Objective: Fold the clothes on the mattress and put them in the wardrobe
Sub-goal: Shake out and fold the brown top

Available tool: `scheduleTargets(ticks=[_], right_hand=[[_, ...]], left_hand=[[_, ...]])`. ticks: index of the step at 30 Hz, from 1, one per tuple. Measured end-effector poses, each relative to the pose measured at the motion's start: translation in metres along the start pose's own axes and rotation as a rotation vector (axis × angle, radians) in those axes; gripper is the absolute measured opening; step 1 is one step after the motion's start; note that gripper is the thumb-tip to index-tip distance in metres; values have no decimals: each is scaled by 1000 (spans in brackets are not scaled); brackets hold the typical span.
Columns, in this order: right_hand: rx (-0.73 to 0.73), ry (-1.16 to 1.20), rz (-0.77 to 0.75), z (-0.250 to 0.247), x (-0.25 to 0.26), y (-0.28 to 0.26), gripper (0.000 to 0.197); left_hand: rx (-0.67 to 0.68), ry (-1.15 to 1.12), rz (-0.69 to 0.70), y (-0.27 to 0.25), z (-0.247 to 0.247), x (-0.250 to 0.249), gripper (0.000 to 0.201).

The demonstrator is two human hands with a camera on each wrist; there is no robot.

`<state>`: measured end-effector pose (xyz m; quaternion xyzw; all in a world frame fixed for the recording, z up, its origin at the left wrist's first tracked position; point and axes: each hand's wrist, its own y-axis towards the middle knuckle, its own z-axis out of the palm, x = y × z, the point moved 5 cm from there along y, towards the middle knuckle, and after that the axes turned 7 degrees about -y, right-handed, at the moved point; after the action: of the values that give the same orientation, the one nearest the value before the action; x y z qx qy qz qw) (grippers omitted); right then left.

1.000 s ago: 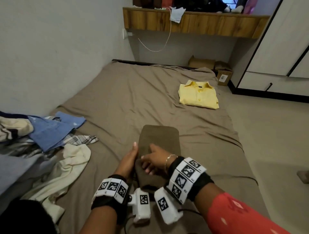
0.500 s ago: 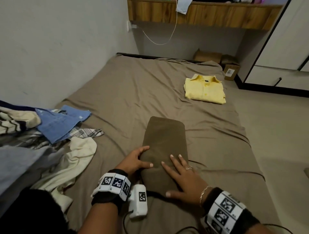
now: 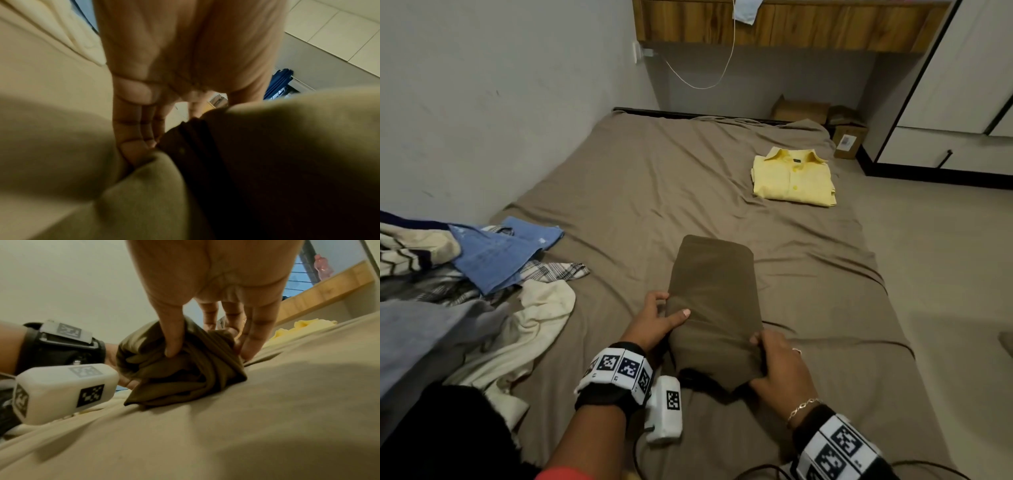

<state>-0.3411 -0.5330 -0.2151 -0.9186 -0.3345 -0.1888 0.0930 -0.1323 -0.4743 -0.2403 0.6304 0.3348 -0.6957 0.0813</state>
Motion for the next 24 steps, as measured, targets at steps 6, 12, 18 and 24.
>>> scheduleTargets(ticks=[6,12,18,24], right_hand=[[54,216,-8,8,-2,-7,56],[101,355,-68,7,-10,-14,58],[-54,952,53,-37,-23,14,44],[20,1135,388,-70,-87,35,73]], left_hand=[[-128,34,-24,3,-3,3,38],[-60,97,57,-2,1,-10,20],[132,95,350,-25,63,-78,47],[707,189,136,-56,179,-74,30]])
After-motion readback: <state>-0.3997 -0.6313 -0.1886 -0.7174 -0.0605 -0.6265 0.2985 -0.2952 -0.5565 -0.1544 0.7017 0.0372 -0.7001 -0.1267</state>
